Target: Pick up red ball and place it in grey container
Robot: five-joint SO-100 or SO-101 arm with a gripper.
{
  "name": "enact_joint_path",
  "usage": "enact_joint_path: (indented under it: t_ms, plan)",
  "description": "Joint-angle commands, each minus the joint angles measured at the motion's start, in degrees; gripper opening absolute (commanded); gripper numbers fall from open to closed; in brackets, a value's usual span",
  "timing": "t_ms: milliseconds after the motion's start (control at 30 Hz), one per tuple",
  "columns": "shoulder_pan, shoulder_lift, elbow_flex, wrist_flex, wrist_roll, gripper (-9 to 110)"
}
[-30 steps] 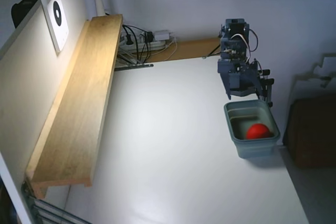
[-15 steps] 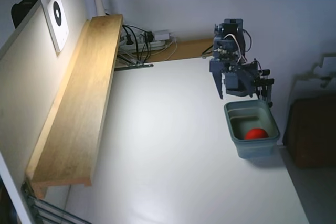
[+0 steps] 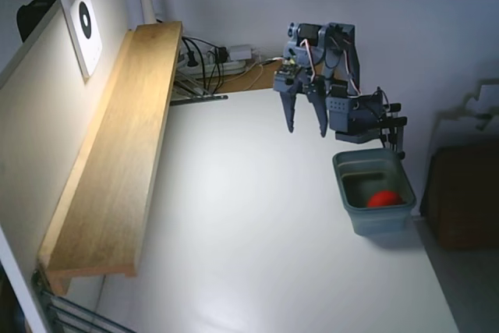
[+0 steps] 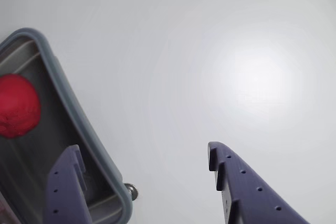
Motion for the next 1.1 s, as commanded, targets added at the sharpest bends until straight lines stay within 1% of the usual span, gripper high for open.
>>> enact_joint_path:
  t_ms: [0,700,1067]
  plan:
    - [3.9,5.7,1.7,1.0,0.2,26]
    - [33.0,20.5,13.6,2.7,0.2,11]
    - [46.5,27.4,19.1,3.5,0.2,5]
